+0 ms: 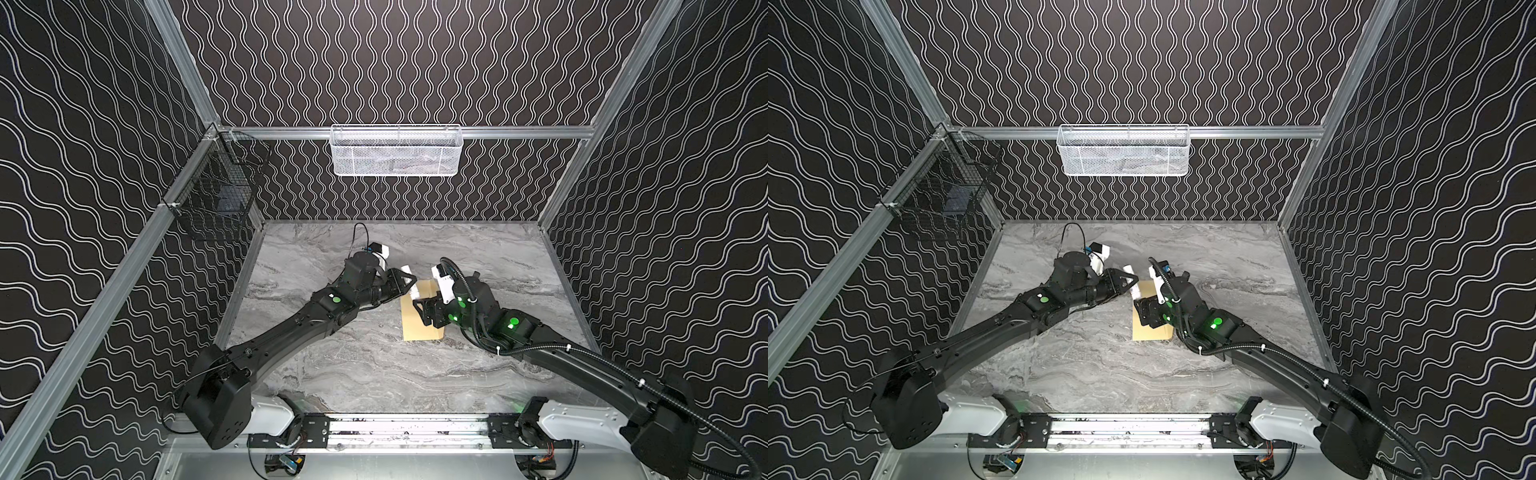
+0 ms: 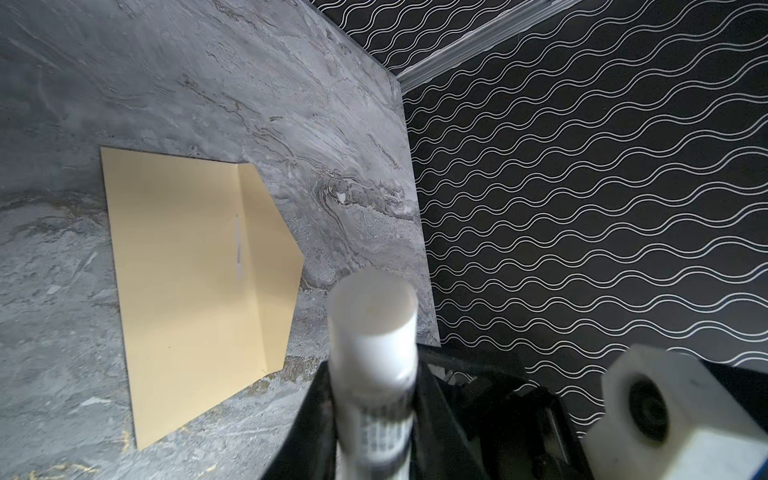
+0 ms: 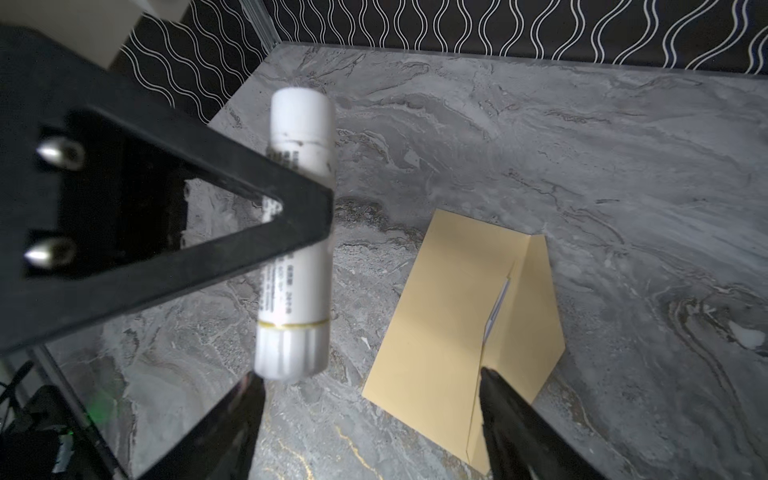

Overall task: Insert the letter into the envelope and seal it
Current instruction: 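Hold the glue stick over the envelope with the left gripper while the right gripper nears, then close the right gripper around the white glue stick beside the left gripper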

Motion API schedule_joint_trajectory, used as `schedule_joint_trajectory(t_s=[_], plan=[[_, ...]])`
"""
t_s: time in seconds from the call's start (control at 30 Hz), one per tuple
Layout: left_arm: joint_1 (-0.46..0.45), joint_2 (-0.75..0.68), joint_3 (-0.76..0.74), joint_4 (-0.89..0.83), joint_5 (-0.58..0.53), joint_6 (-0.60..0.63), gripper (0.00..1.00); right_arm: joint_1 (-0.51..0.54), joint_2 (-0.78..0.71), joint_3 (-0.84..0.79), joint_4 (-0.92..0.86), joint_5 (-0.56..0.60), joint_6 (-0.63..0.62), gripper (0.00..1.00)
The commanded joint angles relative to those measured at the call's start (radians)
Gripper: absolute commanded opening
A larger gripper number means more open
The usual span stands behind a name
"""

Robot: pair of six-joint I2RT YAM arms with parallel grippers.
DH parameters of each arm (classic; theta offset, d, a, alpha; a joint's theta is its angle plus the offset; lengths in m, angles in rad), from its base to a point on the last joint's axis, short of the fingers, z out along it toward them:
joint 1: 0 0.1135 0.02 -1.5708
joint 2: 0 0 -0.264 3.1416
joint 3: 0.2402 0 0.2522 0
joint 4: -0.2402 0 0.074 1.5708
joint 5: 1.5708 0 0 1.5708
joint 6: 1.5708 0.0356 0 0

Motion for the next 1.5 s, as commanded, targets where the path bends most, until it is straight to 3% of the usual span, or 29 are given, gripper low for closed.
schedule_joint_trajectory(t_s=[0.0,0.17,0.33,0.53,0.9,1.1,1.23,1.37,1.47], plan=[[0.0,0.009,0.007,0.014,0.0,0.011,0.0,0.005,0.024,0.019,0.066,0.022,-0.049,0.79],[-0.001,0.015,0.007,0.017,0.002,0.011,0.0,0.008,0.058,0.039,0.078,0.006,-0.054,0.74],[-0.001,0.018,0.008,0.016,0.004,0.016,0.0,0.008,0.087,0.052,0.072,-0.016,-0.046,0.59],[-0.001,0.02,0.007,0.014,0.005,0.015,0.0,0.008,0.073,0.038,0.073,-0.031,-0.027,0.49],[0.0,0.032,0.007,0.019,0.006,0.007,0.0,0.008,0.068,0.058,0.059,-0.098,0.002,0.14],[0.003,0.032,0.005,0.033,0.012,0.009,0.0,-0.001,0.047,0.083,0.05,-0.142,0.041,0.09],[0.002,0.042,-0.002,0.071,0.031,0.001,0.0,-0.055,0.009,0.068,0.111,-0.266,0.069,0.1],[0.003,0.045,-0.002,0.079,0.039,-0.003,0.0,-0.084,0.018,0.076,0.094,-0.296,0.048,0.24],[0.002,0.044,0.003,0.071,0.042,0.0,0.0,-0.091,0.031,0.066,0.097,-0.32,0.045,0.27]])
